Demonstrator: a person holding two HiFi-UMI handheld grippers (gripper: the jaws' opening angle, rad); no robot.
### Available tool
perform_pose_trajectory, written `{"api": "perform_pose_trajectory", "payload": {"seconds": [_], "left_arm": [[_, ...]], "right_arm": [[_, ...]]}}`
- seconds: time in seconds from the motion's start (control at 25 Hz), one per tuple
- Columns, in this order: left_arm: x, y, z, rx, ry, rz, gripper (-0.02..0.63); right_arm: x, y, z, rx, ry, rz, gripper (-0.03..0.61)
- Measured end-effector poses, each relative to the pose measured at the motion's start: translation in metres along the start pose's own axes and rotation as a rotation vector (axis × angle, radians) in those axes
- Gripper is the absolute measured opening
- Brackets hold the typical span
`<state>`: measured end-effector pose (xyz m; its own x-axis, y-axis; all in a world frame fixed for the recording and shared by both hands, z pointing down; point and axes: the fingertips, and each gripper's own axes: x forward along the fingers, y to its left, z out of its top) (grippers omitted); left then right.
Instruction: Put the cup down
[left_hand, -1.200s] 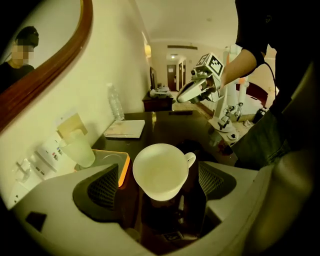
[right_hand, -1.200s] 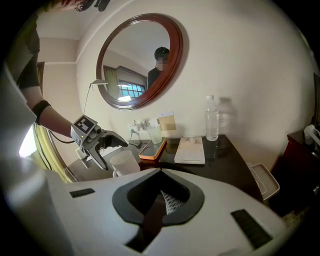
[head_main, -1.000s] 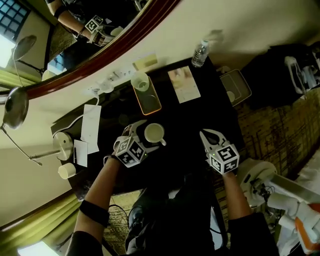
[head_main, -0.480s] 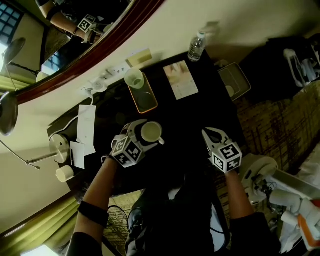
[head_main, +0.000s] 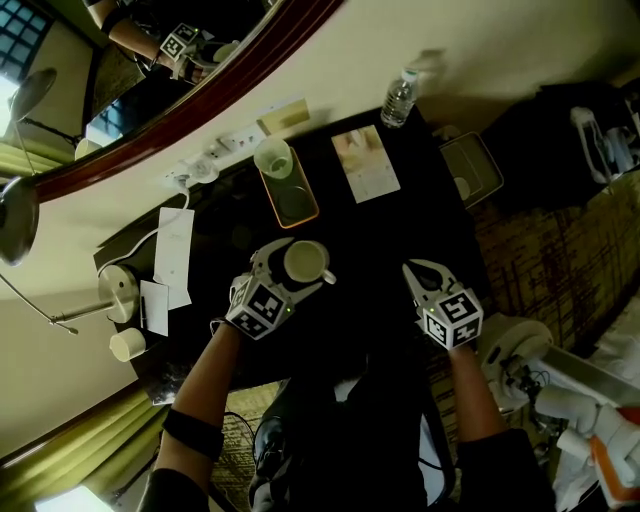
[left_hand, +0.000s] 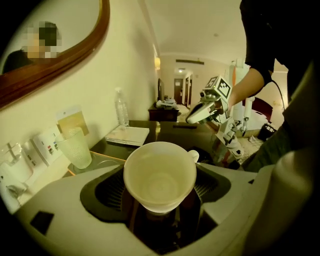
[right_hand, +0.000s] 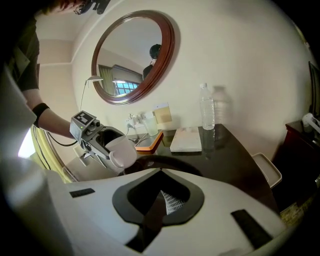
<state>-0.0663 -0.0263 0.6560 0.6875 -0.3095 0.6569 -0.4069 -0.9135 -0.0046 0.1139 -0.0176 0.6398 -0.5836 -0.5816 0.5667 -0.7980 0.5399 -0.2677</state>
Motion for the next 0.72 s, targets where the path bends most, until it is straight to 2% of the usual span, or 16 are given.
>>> {"api": "perform_pose_trajectory", "payload": {"seconds": [0.24,0.4,0.72], "left_arm": [[-0.017,0.034,0.028,-0.13,-0.038,0.161,0.413],[-0.023,0.064,0.032,-0.205,-0.043,0.263,0.413],[-0.019,0.102,0.04,-0.238,-0.03,0.329,0.413]], "right_arm": [[0.009,0.014,0.015,-0.046,-0.002,0.056,0.002],[0.021,0.026,0.031,-0.079,-0.005,0.12,0.002],[0.049,0.061,0.062,-0.245,0.012,0.236,0.002]]}}
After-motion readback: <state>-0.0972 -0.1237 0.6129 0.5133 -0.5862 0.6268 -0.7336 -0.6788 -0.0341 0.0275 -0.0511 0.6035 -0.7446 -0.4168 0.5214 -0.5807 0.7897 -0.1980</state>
